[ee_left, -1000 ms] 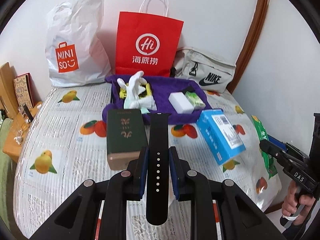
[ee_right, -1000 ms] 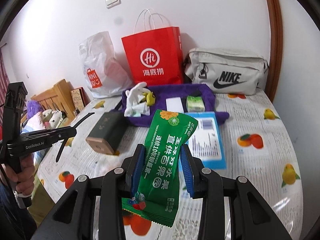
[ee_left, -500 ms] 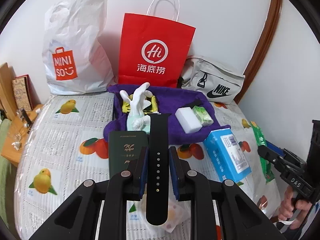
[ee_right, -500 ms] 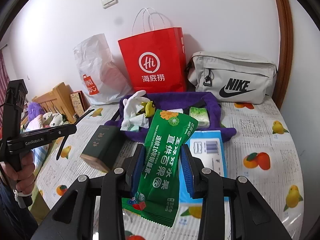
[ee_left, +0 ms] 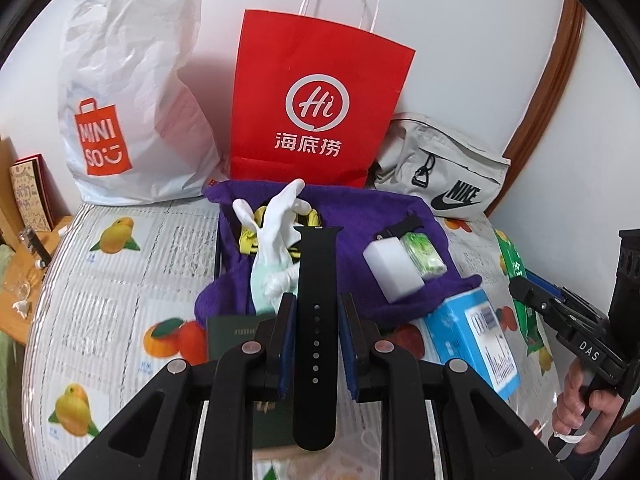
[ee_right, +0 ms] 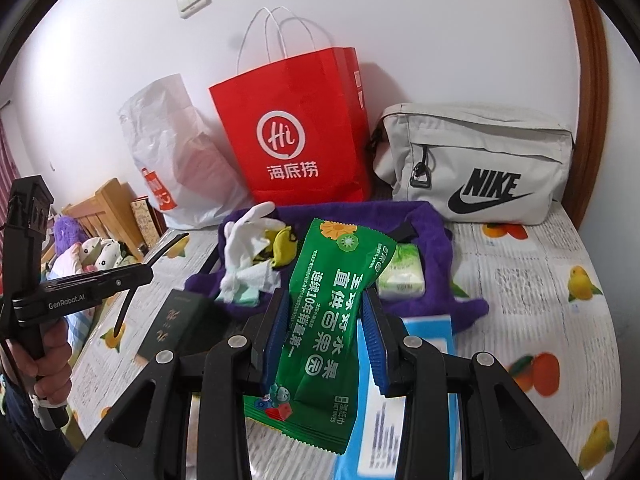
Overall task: Organize soft objects
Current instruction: 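Carry the strap and snack packet onto the purple towel and open both tools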
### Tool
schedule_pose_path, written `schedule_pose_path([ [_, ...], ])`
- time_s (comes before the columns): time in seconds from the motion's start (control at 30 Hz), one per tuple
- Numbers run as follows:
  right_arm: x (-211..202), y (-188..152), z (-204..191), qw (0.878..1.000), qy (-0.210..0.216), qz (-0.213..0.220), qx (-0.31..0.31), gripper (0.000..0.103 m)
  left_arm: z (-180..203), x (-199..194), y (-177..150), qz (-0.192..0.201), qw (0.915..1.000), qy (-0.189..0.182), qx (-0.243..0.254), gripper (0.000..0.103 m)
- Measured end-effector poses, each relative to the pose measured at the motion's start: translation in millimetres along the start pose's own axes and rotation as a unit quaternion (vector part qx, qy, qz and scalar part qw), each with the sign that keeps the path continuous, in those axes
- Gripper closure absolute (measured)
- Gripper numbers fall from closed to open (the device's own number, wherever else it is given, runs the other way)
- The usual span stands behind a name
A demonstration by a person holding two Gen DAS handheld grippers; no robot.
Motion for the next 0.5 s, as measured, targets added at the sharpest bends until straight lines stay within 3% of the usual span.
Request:
schedule_pose_path([
  [0.5, 81, 35, 16, 0.999, -0.001, -0.039, -0.013, 0.066, -2, 66, 32, -0.026, 0.9996, -0.007, -0.001, 0.083],
])
Point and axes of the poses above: each gripper's, at about its wrist camera, not at the fingertips, and x roughly the way its jaws point, z to its right, y to its top, the point moved 1 cm from there along x, roughly the way its jaws point, and after that the axes turned 2 degrees about -y, right-handed, at the moved point
